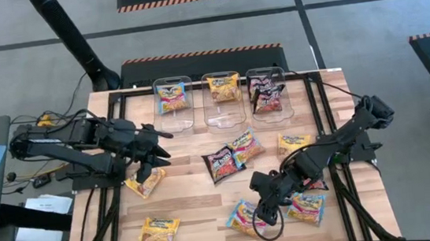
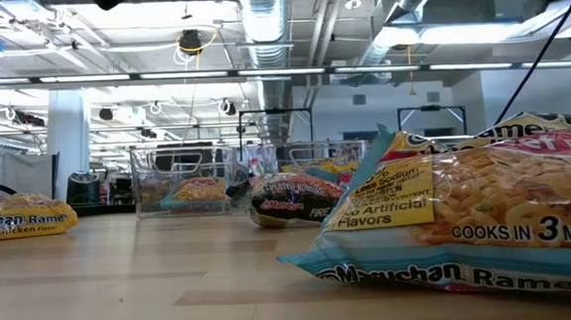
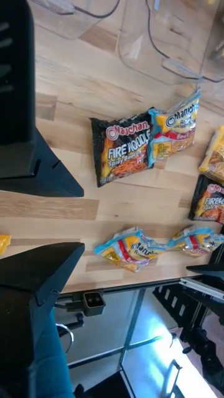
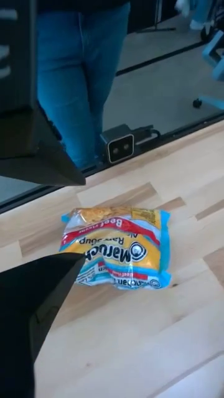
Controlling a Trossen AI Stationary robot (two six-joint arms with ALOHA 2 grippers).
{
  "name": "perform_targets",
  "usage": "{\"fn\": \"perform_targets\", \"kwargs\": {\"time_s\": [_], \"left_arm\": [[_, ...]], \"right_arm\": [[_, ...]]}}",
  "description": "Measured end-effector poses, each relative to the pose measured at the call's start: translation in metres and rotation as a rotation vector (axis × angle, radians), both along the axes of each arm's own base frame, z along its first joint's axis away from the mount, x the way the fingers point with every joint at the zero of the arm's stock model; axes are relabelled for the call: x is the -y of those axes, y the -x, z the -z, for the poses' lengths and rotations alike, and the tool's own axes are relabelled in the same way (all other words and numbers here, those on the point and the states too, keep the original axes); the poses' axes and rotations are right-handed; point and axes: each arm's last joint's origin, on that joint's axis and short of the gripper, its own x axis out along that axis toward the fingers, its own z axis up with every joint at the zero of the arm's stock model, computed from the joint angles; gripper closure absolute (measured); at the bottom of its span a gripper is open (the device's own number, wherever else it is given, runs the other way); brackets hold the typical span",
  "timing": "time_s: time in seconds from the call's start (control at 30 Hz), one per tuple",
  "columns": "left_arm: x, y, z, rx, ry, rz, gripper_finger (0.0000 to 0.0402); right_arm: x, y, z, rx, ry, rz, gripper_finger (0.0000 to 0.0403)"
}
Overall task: Sort Maruchan noodles
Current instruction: Put the blue noodle pack into the left transparent bin
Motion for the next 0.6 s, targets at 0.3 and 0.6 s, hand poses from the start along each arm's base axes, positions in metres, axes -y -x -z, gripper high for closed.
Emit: {"fn": "perform_targets", "kwargs": {"time_s": [0.3, 0.6], "left_arm": [[0.0, 0.0, 0.0, 0.0, 0.0, -0.001, 0.0286], [0.0, 0.0, 0.0, -0.001, -0.004, -0.006, 0.0286]], "right_arm": [[-0.009, 0.002, 0.025, -0.033, 0.033, 0.052, 0.0203], [-0.022, -0.018, 0.07, -0.129, 0.054, -0.038, 0.0172]]}}
